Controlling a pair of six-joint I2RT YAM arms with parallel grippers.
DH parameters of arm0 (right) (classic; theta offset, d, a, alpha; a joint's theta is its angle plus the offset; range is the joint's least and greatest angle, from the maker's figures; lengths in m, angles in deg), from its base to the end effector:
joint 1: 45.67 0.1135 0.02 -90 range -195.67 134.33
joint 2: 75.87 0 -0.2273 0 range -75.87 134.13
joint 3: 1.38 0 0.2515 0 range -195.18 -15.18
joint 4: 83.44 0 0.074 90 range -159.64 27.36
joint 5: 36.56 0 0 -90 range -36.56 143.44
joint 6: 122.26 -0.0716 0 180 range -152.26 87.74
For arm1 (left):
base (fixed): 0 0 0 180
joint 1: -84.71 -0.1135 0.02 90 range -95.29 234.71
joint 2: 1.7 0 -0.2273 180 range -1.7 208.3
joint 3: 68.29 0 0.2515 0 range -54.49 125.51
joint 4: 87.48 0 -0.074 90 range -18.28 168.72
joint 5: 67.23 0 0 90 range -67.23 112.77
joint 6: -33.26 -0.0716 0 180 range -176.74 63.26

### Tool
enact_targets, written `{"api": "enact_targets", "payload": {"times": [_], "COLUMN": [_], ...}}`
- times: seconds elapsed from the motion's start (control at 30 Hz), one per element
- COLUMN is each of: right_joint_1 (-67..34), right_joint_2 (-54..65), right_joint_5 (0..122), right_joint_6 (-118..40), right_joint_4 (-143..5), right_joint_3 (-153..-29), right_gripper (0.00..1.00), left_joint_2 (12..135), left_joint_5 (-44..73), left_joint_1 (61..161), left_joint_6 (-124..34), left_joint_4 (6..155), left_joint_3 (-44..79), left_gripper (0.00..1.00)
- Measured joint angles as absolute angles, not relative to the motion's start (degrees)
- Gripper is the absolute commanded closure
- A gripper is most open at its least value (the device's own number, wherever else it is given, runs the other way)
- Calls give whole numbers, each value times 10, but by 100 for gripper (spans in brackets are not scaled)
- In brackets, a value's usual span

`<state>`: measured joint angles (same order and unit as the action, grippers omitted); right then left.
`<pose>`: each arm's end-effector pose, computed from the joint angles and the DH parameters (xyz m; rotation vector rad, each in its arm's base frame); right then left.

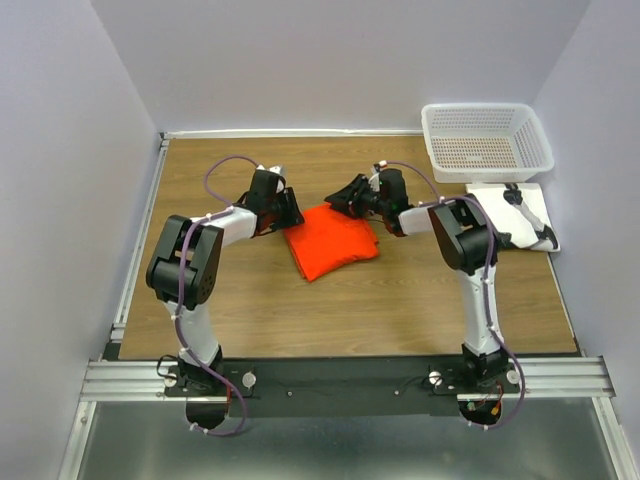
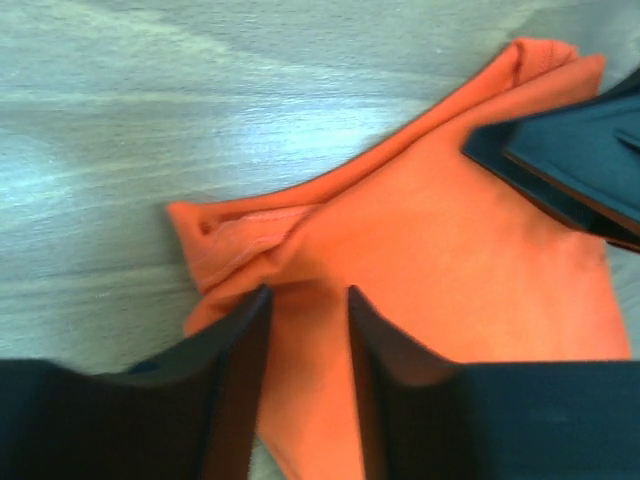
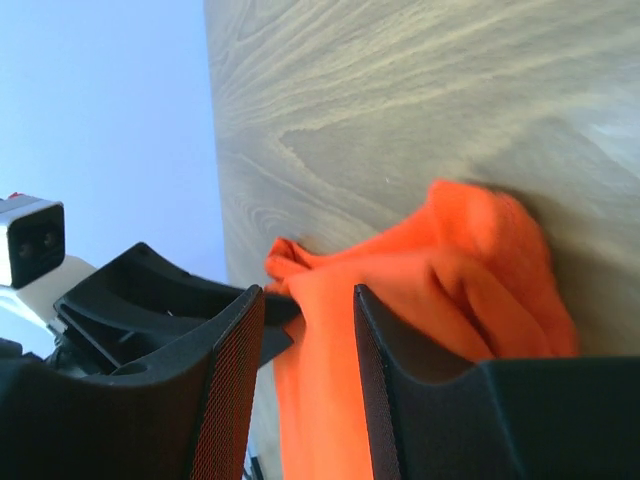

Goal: Fold and stack the t-shirts
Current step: Fold the tshirt, then neatly place the folded tshirt to the corner

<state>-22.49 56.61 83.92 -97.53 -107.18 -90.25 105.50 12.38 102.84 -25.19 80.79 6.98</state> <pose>0.4299 0.2236 0.0615 0.3890 2.1576 1.4746 0.3810 -0.1383 0.0979 -0.1881 2.4001 -0.6310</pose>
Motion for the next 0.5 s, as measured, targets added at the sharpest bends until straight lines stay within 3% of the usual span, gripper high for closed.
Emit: {"api": "enact_targets", "payload": {"times": [0.07,0.27,0.5], "right_joint_1": [-231,-242,-227], "right_joint_2": [539,402,329], "right_joint_5": [839,849,895], "right_joint_6": [-966,-948,-953], "right_joint_4": [-1063,-1057,-1106], "right_joint_3": [-879,-789,-682], "right_gripper": [51,51,51], "left_joint_2": [1049,972,879], "left_joint_5": [123,131,121], "left_joint_1": [1028,1044,1137], "left_joint_6": [-254,-256,-251], "left_joint_4": [796,743,747], "left_joint_3": [74,79,34], "left_gripper": [43,45,60]}}
